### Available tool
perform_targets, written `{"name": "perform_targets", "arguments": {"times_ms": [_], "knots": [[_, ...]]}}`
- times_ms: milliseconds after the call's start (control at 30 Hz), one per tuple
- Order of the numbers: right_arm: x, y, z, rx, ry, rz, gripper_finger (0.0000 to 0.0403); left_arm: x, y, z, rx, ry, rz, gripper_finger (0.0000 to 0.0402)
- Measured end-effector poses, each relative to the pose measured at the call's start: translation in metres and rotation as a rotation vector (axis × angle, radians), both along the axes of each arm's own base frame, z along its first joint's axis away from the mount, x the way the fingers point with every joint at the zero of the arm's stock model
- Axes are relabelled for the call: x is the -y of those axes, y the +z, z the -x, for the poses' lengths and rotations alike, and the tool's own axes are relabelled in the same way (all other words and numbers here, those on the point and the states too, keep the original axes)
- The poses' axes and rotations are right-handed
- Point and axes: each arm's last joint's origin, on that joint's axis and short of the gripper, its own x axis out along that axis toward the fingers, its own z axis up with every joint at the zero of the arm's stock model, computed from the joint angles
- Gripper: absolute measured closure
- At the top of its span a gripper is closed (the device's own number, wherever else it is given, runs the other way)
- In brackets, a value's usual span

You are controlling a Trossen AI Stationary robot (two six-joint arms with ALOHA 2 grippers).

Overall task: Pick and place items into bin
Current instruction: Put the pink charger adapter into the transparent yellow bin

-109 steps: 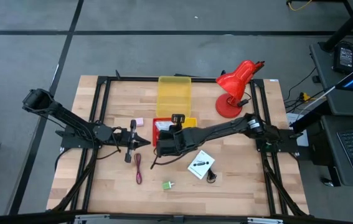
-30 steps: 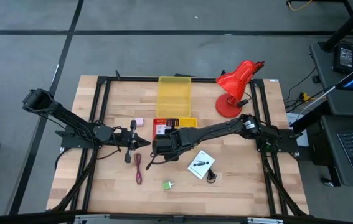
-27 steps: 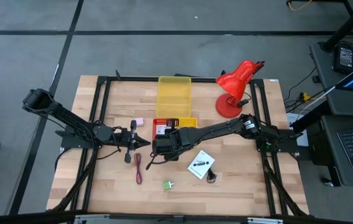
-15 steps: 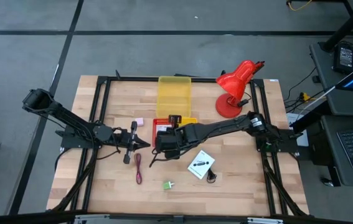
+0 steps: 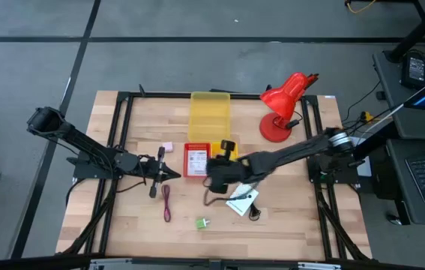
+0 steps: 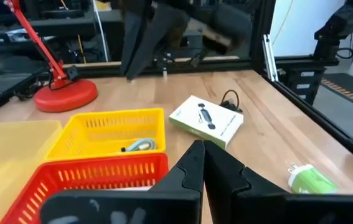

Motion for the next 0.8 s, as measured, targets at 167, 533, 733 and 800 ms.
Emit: {"name": "perform_targets", "arguments": {"times_ms": [167,533,733,800], "knots": [[0.012,-0.005,0.041,0.195,0.027,-0.02,0.0401,-0.002,0.0,0.0,0.001,0.071,-0.01,0.0399],[0.028,-0.05,0.098,0.697,0.167,0.058,0.0399,-0.011,0.013,-0.023,-0.356,0.253,-0.115,0.0399],[0.031,-0.066,0.117,0.742,0.235,0.013,0.0401,-0.018,0.03,-0.039,-0.481,0.276,-0.167,0.0399],[0.031,-0.071,0.122,0.742,0.305,-0.041,0.0402,-0.02,0.035,-0.04,-0.495,0.277,-0.176,0.0398]]}}
